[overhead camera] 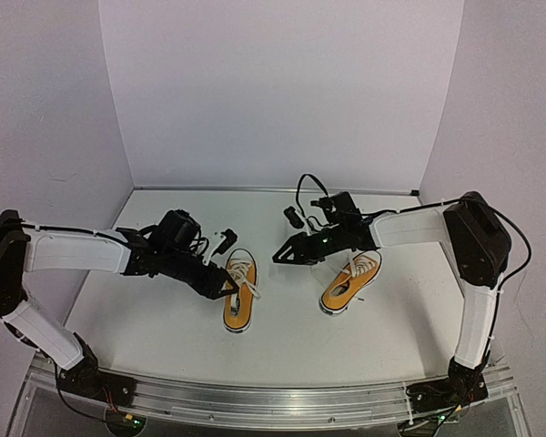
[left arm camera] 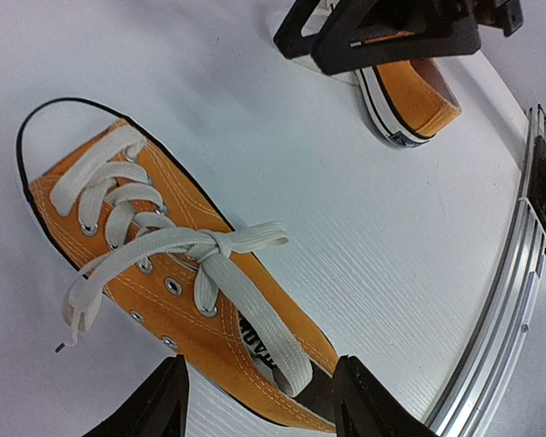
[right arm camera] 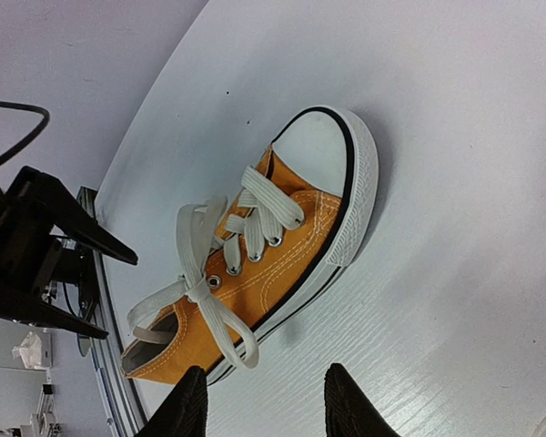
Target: Tie the shoes
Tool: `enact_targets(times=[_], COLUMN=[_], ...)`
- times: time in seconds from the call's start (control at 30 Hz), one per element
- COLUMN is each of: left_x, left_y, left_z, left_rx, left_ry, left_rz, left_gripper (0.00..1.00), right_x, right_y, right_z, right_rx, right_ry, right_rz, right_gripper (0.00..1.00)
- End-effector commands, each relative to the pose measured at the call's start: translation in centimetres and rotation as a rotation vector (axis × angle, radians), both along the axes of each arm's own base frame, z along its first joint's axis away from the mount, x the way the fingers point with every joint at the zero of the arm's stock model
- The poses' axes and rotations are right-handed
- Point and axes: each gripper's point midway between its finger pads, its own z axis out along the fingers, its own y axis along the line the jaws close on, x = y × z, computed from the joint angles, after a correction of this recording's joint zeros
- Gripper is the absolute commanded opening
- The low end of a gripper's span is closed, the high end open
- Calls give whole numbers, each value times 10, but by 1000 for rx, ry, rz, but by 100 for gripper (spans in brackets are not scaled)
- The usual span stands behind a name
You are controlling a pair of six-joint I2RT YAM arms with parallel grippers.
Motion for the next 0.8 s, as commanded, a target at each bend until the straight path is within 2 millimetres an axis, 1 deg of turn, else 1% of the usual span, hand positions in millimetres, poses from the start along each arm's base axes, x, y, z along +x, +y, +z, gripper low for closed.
enact_targets(times=[0.0, 0.17, 0.3, 0.37, 0.5, 0.6, 0.67, 0.7, 0.77], left_x=[-5, -9, -3, 0, 10, 9, 9, 9, 7], left_y=[-20, -52, -79, -88, -92, -91, -85, -80, -71], left_z=[1, 11, 25, 29, 18, 14, 17, 17, 27], left_rx=[-61, -120, -151, -159, -101, -77, -64, -56, -57], left_ry=[65, 62, 28, 18, 3, 19, 5, -3, -27], left_rz=[-51, -135, -186, -204, -212, -218, -197, -182, -154], left_gripper=[55, 51, 48, 47, 48, 52, 56, 60, 66], right_x=[4, 5, 5, 5, 6, 7, 8, 9, 9], right_y=[2, 3, 3, 2, 0, -2, -5, -5, -6], right_z=[17, 19, 19, 20, 19, 18, 18, 17, 16], right_rx=[37, 39, 39, 37, 32, 28, 25, 24, 21], right_ry=[-38, -43, -45, -48, -53, -51, -53, -53, -51], right_rz=[4, 5, 4, 2, -6, -12, -18, -20, -22], right_gripper=[41, 41, 41, 41, 41, 41, 41, 41, 41])
